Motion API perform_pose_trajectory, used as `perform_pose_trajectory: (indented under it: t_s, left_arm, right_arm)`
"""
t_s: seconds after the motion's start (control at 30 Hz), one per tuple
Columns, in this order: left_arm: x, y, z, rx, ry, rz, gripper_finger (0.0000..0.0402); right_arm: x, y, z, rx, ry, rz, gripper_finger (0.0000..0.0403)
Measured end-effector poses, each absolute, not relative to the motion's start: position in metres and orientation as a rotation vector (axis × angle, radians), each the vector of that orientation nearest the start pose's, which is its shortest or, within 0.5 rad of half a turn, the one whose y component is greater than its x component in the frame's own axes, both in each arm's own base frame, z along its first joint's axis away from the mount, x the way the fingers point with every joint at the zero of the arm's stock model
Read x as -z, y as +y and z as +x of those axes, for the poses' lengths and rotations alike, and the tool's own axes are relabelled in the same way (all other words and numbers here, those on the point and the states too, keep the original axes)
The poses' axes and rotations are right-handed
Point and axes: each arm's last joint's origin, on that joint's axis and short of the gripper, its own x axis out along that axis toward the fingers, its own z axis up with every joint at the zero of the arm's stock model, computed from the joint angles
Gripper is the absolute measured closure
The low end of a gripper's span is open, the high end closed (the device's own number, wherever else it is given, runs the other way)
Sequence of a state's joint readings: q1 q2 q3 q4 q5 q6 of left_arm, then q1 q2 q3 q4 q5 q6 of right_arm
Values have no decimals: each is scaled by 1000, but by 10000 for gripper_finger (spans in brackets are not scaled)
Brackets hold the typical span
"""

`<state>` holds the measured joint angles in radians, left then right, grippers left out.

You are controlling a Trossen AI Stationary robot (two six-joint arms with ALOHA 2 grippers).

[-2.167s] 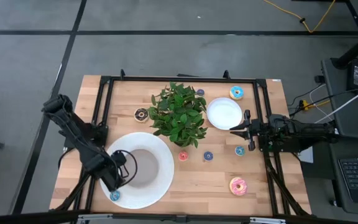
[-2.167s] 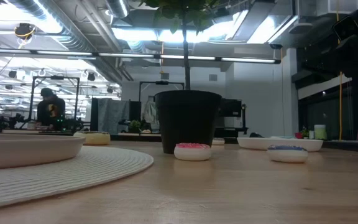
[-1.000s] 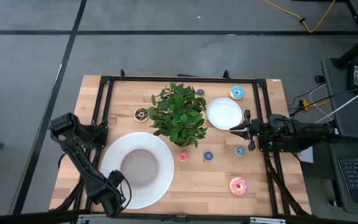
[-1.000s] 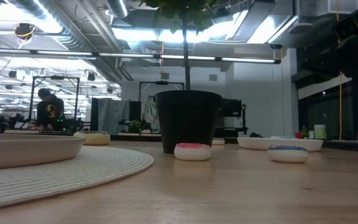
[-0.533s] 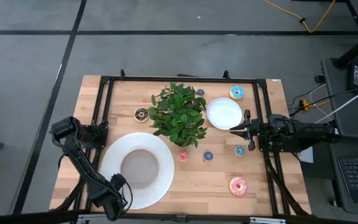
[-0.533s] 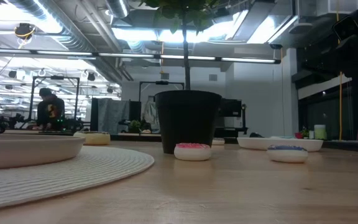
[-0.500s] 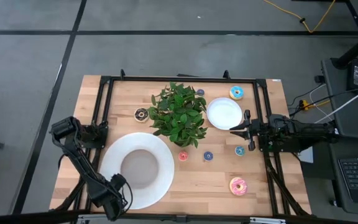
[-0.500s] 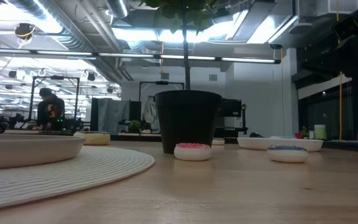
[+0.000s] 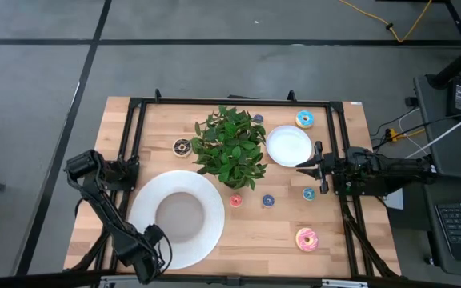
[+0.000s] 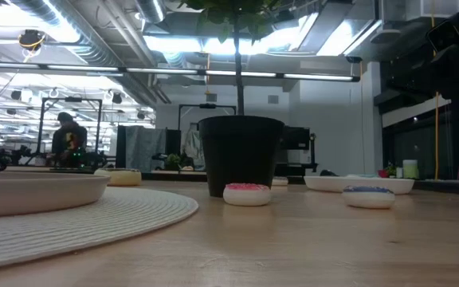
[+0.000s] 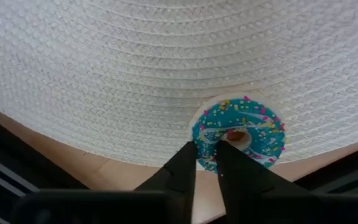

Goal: Pick & Place donuts
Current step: Put the small light blue donut on the white plate

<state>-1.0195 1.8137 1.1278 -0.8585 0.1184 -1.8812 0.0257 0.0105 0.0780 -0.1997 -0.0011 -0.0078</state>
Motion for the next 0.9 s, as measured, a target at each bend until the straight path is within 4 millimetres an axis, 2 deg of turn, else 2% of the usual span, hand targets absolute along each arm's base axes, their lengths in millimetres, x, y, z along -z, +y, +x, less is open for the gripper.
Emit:
perform_pose_trajectory:
  t_s: [0.2,0.53,0.9]
  left_arm:
    - [-155,-269,161,-649,1581,-713,394]
    - [-156,-266,165,-639,1596,-712,394]
    - [-183,-248,171,-565,1576,-708,399]
  right_arm:
    - [-170,2,92,-27,132,-10,340]
    - [-170,2,92,-27,132,-9,340]
    - [-170,2,92,-28,132,-9,340]
